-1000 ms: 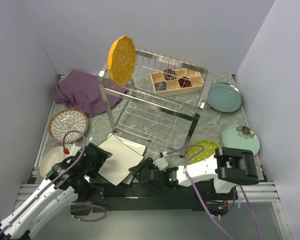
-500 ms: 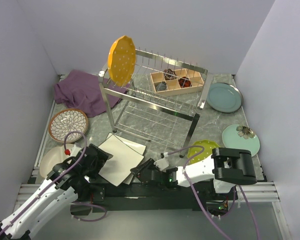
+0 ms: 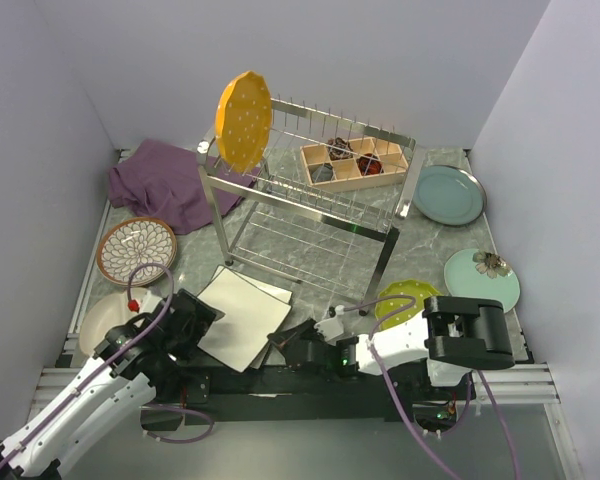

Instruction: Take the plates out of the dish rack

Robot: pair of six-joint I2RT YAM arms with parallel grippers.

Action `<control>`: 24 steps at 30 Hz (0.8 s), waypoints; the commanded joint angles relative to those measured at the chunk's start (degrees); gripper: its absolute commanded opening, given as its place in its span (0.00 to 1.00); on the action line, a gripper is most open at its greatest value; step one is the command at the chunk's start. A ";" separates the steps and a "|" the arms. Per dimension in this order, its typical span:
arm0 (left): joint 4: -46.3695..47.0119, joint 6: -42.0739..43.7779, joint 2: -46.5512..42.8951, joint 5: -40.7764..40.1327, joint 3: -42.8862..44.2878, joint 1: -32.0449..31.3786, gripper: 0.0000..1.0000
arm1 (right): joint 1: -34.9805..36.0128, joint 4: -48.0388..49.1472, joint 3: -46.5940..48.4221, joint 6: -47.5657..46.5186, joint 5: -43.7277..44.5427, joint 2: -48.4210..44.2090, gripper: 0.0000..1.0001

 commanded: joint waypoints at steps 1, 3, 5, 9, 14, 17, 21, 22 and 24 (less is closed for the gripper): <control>-2.33 -0.34 0.38 -4.31 5.49 0.20 1.00 | -0.87 -1.33 -2.06 4.89 6.07 -2.43 0.00; -5.14 -0.52 0.38 -5.63 7.51 0.12 0.99 | -1.31 -0.28 -2.59 2.79 6.68 -3.04 0.00; -7.59 -0.87 0.38 -7.56 9.53 0.12 0.99 | -1.93 2.01 -3.65 0.42 7.12 -3.39 0.00; -10.06 -2.18 -0.32 -9.94 11.29 0.12 0.99 | -3.16 9.10 -4.61 -5.39 5.46 -2.52 0.00; -11.83 -2.28 -1.11 -13.27 14.10 0.12 0.99 | -4.04 21.24 -7.51 -13.29 2.83 0.90 0.00; -12.71 -2.28 -1.81 -16.17 16.39 0.12 0.99 | -5.01 29.25 -9.18 -16.90 -0.16 3.19 0.00; -12.80 -1.06 -2.08 -20.57 19.73 0.20 0.99 | -5.88 32.86 -8.92 -22.09 -2.98 4.16 0.00; -12.71 -0.96 -1.99 -22.06 20.69 0.20 0.99 | -6.06 33.56 -9.18 -22.71 -3.24 3.99 0.00; -12.88 -0.79 -1.90 -23.73 21.57 0.12 1.00 | -5.97 33.75 -9.45 -25.52 -3.33 3.20 0.00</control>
